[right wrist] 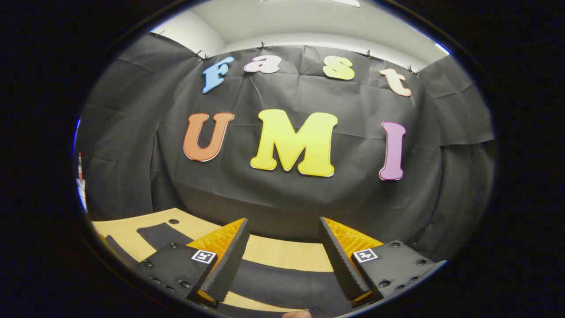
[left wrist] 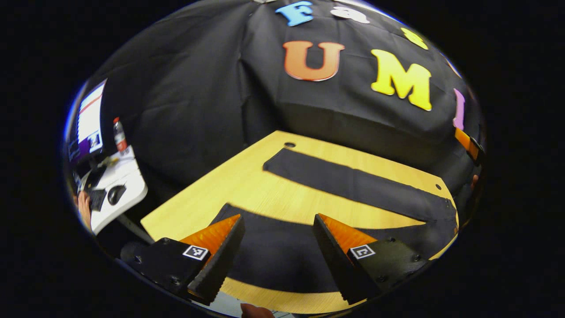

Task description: Grasp the waist and the cuffs of the jeans and fold them to make the two legs overlap; first hold the waist and fold one-third of the jeans toward the cuffs, then hold the cuffs and fold the remaining one-third in the same direction to finish folding.

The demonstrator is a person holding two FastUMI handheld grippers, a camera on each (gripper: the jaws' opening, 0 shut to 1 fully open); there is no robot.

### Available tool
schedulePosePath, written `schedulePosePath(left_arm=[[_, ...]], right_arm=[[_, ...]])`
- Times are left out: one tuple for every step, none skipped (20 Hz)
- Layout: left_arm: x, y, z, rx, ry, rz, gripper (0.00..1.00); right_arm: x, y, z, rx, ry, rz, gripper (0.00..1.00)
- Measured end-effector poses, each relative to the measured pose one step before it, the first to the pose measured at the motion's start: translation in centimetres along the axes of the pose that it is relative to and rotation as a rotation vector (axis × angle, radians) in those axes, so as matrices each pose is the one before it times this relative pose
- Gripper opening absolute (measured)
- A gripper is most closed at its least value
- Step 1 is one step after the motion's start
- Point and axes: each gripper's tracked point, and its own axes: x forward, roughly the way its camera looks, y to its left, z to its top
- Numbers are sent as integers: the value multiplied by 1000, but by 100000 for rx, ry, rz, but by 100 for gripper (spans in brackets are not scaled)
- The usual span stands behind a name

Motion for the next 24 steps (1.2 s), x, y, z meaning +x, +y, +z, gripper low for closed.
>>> schedulePosePath(left_arm=[[2, 1271, -1675, -6584, 5056, 1834, 100], [97, 1452, -1791, -7388, 5439, 1256, 100], [152, 1051, -1438, -7799, 4460, 1513, 100], [-79, 1147, -759, -7047, 2362, 1072, 100], [176, 1060, -277, -6402, 1637, 1224, 100], [-197, 1528, -90, -5696, 1957, 1088, 100], [-3, 919, -429, -5168, 1935, 851, 100], [214, 400, -451, -5202, 1654, 761, 100], [386, 673, -58, -5946, 1012, -60, 100], [360, 403, 216, -5443, 321, -723, 100], [326, -32, 416, -4555, -714, -1140, 100], [264, -437, 686, -3978, 384, -2404, 98], [246, -329, 386, -3259, 90, -2000, 97], [144, -338, 169, -3131, 703, -1895, 97], [320, -474, 134, -2964, 774, -1781, 97], [461, -488, 376, -1850, 760, -1653, 97], [424, -407, 202, -774, 686, -997, 100], [376, -545, 148, 255, 488, -1070, 100], [335, -354, 64, -143, 77, 716, 96], [585, -260, 253, -2536, -345, -29, 96], [343, -330, 115, -4752, 190, 567, 95], [543, -183, 262, -5734, 319, -283, 95], [15, -137, 209, -4158, 607, -147, 95], [65, 126, 100, -1730, 2054, 230, 92]], right_arm=[[116, 101, 95, -177, -387, 447, 100], [77, 38, -72, -355, -150, 471, 94], [72, 167, -41, -538, 122, 771, 94], [61, 97, -122, -620, 160, 544, 94], [67, -84, 19, -479, -37, 213, 94], [47, -145, -63, -299, 43, 24, 94], [127, -163, -57, -63, 95, -125, 97], [130, -254, -180, -59, 214, -433, 94], [107, -171, -91, -163, 382, -243, 94], [56, -125, -148, -523, 237, -347, 94], [92, -103, -44, -424, 328, -113, 94], [32, -203, -159, -277, 459, -332, 95], [-45, -247, -70, 15, 238, -568, 95], [94, -329, -132, 241, 193, -518, 95], [-11, -260, 24, 45, 135, -610, 95], [69, -241, -14, -159, -30, -665, 95], [4, -290, -28, -241, 282, -647, 95], [-3, -328, -230, -67, 491, -581, 95], [3, -348, -172, -84, 483, -604, 95], [-158, -318, -132, -323, 343, -644, 97], [-78, -420, -37, -343, 300, -824, 95], [-21, -545, -254, -266, 470, -894, 95], [44, -463, -181, -261, 680, -781, 95], [-76, -512, -303, -409, 681, -787, 94]])
